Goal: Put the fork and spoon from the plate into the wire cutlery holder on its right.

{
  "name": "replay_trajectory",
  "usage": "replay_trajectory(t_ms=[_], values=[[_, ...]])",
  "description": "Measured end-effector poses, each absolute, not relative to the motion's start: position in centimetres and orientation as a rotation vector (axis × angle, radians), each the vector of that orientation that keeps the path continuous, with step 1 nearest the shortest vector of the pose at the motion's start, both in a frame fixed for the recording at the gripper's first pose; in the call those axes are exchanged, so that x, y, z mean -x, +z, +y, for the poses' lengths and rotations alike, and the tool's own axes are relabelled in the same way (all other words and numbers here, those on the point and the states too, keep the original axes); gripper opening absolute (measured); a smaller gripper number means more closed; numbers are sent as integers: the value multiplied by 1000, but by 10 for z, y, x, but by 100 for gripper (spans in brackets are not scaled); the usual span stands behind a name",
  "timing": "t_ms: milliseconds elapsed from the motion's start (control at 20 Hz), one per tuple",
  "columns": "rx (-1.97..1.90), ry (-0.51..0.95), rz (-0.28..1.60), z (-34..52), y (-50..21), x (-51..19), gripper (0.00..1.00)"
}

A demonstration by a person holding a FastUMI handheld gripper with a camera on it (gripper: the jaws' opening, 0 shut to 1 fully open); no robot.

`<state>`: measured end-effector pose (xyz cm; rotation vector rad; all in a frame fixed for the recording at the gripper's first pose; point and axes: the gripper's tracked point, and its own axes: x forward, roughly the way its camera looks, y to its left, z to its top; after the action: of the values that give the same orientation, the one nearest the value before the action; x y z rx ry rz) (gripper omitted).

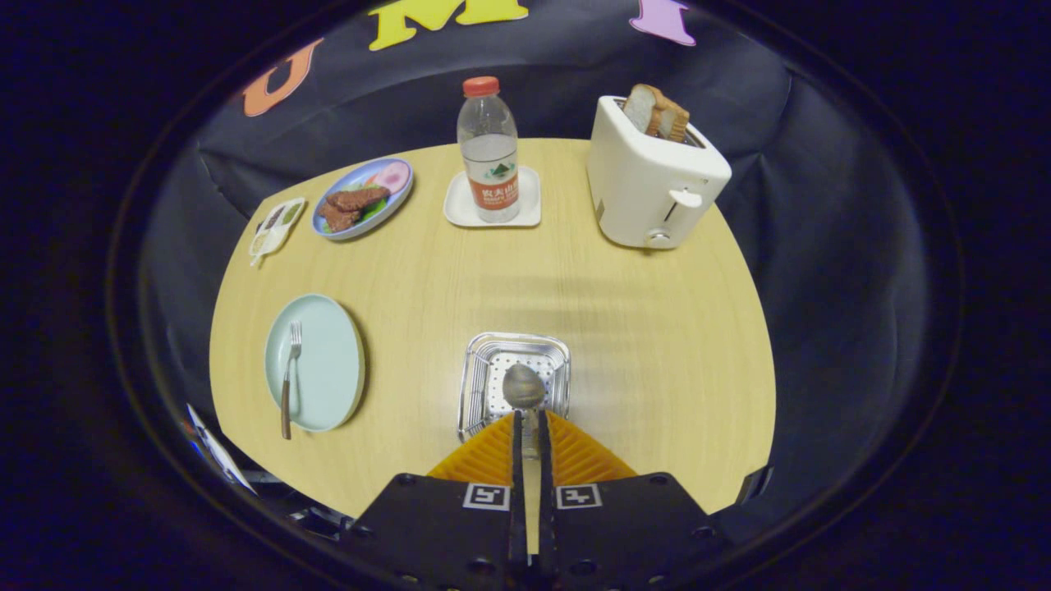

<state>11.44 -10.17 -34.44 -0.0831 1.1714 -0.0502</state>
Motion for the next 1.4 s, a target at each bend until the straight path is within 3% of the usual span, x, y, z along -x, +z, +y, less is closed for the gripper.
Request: replay_trajectory(t_ms=[150,450,800,1400], values=[[116,-37,1112,-93,-332,-122,6],[152,20,1008,-57,-310,-126,28],[155,125,952,21,-320,-115,83],[137,278,1002,187,-386,-95,84]])
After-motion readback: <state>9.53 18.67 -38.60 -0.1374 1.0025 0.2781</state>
